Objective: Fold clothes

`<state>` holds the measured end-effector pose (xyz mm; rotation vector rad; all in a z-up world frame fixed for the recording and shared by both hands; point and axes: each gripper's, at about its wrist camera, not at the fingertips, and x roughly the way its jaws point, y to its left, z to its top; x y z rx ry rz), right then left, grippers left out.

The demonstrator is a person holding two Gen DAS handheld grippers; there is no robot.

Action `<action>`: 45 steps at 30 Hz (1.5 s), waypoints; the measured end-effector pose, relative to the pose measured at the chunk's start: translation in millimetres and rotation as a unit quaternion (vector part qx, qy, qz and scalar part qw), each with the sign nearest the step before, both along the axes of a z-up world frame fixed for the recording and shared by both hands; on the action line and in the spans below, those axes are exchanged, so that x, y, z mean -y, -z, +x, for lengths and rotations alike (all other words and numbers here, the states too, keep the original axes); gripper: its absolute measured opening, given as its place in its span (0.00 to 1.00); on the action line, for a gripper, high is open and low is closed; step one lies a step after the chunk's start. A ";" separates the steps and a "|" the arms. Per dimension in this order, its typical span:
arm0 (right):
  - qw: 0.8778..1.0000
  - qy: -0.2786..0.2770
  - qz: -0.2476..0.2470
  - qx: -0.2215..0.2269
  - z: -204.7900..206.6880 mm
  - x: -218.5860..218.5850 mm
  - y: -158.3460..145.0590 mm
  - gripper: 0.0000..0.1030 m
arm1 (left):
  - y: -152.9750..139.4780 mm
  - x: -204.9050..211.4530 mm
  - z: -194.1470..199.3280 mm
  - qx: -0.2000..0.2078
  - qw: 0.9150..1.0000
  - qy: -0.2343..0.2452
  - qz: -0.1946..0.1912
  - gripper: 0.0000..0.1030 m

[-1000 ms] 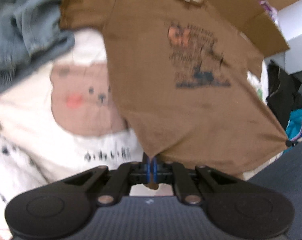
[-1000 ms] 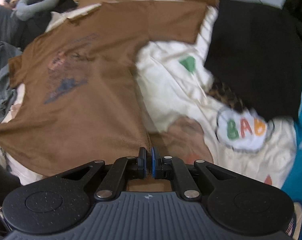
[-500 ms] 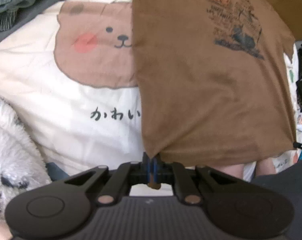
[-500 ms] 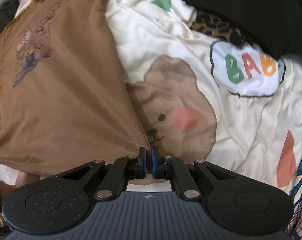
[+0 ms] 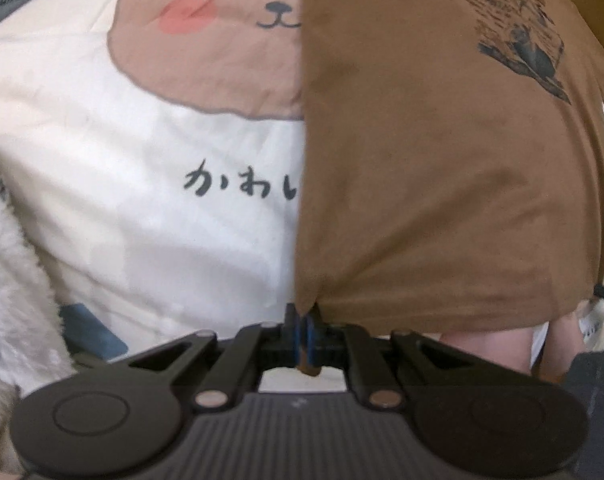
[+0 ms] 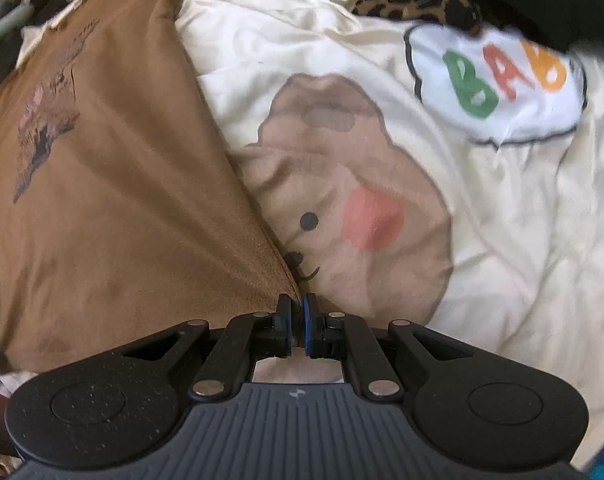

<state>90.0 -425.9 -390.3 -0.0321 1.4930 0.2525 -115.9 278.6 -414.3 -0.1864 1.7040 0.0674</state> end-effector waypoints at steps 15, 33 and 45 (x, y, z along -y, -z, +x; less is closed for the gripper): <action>0.997 -0.015 0.062 -0.031 5.1 8.2 3.6 0.29 | -43.7 -37.3 13.1 0.069 0.997 -0.026 -0.023 0.37; 0.997 -0.078 -0.022 0.005 -1.3 -16.3 -0.3 0.05 | -5.8 -4.8 -18.3 0.047 0.998 -0.020 -0.042 0.33; 0.992 -0.101 -0.065 0.029 1.0 -26.0 -7.1 0.05 | 5.9 5.6 -27.8 0.060 0.996 -0.025 -0.058 0.33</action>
